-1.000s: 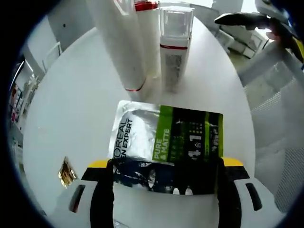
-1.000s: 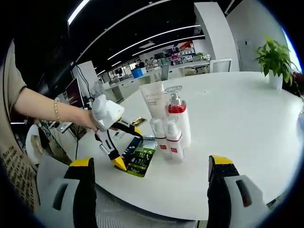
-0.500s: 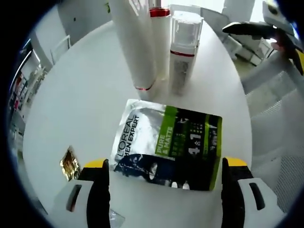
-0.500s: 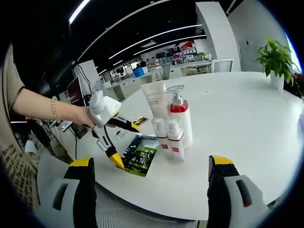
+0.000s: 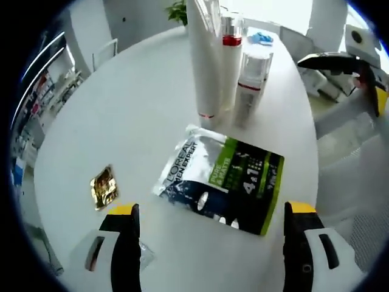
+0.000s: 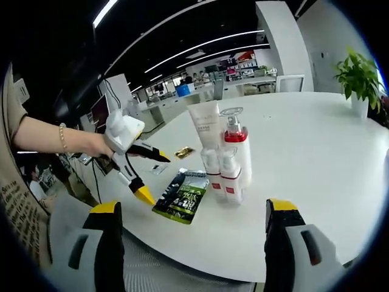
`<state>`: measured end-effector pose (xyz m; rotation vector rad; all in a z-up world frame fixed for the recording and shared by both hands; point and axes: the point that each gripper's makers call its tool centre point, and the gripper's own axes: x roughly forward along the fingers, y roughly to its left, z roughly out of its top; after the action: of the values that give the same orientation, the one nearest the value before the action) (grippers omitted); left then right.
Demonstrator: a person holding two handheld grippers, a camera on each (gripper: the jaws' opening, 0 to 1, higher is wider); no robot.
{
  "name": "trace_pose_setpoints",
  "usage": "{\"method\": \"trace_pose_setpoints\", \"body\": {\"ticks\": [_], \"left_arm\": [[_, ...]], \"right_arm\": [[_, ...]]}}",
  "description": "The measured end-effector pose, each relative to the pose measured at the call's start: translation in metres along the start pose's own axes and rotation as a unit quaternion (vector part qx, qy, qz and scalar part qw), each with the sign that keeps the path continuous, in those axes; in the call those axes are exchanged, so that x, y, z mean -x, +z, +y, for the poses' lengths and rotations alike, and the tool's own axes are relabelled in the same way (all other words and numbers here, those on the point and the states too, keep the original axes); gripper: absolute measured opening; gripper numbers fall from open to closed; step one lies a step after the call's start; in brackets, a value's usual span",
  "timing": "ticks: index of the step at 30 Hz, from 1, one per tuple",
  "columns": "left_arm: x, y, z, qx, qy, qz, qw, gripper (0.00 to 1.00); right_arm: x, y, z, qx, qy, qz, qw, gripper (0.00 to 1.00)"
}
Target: Arrange the skincare products in the storage area until every visible bottle or jar stands upright without overlapping.
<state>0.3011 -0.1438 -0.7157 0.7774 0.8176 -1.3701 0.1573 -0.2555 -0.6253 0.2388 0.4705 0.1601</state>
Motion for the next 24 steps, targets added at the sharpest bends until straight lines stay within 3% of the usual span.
{"method": "trace_pose_setpoints", "body": {"ticks": [7,10,16,19,24], "left_arm": [[0.015,-0.008,-0.004,0.048,0.013,-0.024,0.9985,0.97],[0.023,-0.005,-0.005,0.086,0.020,-0.053,0.9947,0.97],[0.039,-0.011,-0.003,0.118,0.038,-0.074,0.9895,0.97],[0.050,-0.006,-0.004,0.147,0.048,-0.117,0.9811,0.97],[0.068,-0.010,-0.010,0.181,0.063,-0.153,0.9695,0.97]], "right_arm": [[-0.001,-0.001,0.004,0.008,0.010,0.005,0.9999,1.00],[-0.001,-0.001,0.004,0.007,0.013,0.003,0.9999,1.00],[-0.002,-0.001,0.006,0.012,0.019,0.004,0.9997,1.00],[-0.002,0.000,0.004,0.020,0.009,0.005,0.9998,1.00],[-0.003,0.002,0.008,0.030,0.014,0.008,0.9994,1.00]]}}
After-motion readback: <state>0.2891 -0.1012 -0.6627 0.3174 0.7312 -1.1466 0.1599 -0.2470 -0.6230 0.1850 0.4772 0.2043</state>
